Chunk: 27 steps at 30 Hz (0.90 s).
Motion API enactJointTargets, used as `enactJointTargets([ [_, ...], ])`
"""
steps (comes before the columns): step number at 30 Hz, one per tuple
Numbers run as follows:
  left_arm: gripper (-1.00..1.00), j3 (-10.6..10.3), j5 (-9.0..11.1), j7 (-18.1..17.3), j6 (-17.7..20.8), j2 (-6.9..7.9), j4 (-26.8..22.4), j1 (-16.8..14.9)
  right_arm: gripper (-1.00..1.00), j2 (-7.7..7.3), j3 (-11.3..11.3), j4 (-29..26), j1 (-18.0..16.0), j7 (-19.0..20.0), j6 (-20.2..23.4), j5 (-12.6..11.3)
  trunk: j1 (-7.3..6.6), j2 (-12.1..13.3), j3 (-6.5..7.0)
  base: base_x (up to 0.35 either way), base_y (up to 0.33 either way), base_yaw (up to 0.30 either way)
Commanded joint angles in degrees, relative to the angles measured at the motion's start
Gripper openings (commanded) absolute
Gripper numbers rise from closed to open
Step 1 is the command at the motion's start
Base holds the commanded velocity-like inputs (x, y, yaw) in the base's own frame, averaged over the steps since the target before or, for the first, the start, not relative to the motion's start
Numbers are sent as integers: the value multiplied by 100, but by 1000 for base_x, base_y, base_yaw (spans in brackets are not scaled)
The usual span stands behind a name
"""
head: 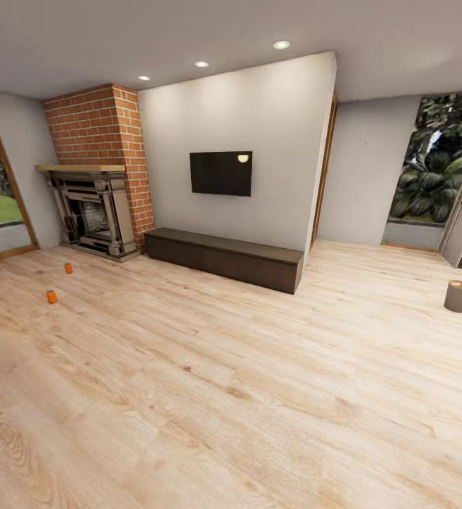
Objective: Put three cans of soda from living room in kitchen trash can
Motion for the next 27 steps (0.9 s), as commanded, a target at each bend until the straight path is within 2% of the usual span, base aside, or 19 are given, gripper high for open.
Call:
enactJointTargets([
  [1,100,0,0,0,0,0,0,0,100,0,0,0,0,0,0,0,0,0,0,7,3,0],
  [4,100,0,1,0,2,1,4,-1,100,-3,0,0,0,1,0,0,0,0,0,13,7,0],
  [7,100,5,-4,0,-96,-96,-94,2,100,44,-4,-2,-1,-5,3,0,0,0,0,98,71,0],
  [10,100,7,-7,0,-174,-133,-191,4,100,66,-6,-14,-1,-8,5,0,0,0,0,173,126,0],
  [17,100,8,-18,0,-245,-185,-400,5,100,97,-12,-66,-2,-16,8,0,0,0,0,238,175,0],
  [27,100,2,-25,0,-261,-210,-431,6,100,104,-17,-179,0,-20,9,0,0,0,0,278,189,0],
])
